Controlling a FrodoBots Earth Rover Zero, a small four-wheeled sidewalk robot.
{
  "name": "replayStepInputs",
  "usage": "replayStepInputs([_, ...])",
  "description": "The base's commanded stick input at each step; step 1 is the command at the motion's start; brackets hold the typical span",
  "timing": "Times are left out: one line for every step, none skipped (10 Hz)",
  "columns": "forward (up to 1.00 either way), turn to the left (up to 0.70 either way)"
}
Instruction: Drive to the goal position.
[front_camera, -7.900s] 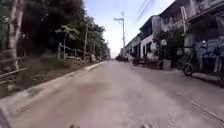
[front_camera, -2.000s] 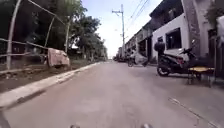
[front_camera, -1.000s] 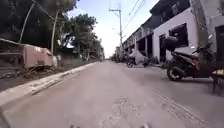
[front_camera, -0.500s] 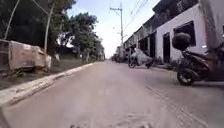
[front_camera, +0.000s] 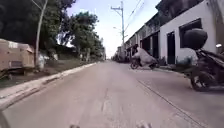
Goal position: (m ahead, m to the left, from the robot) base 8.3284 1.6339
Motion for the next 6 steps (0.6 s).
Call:
replayStepInputs([1.0, 0.04])
replayStepInputs([1.0, -0.01])
replayStepInputs([1.0, -0.22])
replayStepInputs([1.0, -0.23])
replayStepInputs([1.0, 0.04])
replayStepInputs([1.0, 0.04])
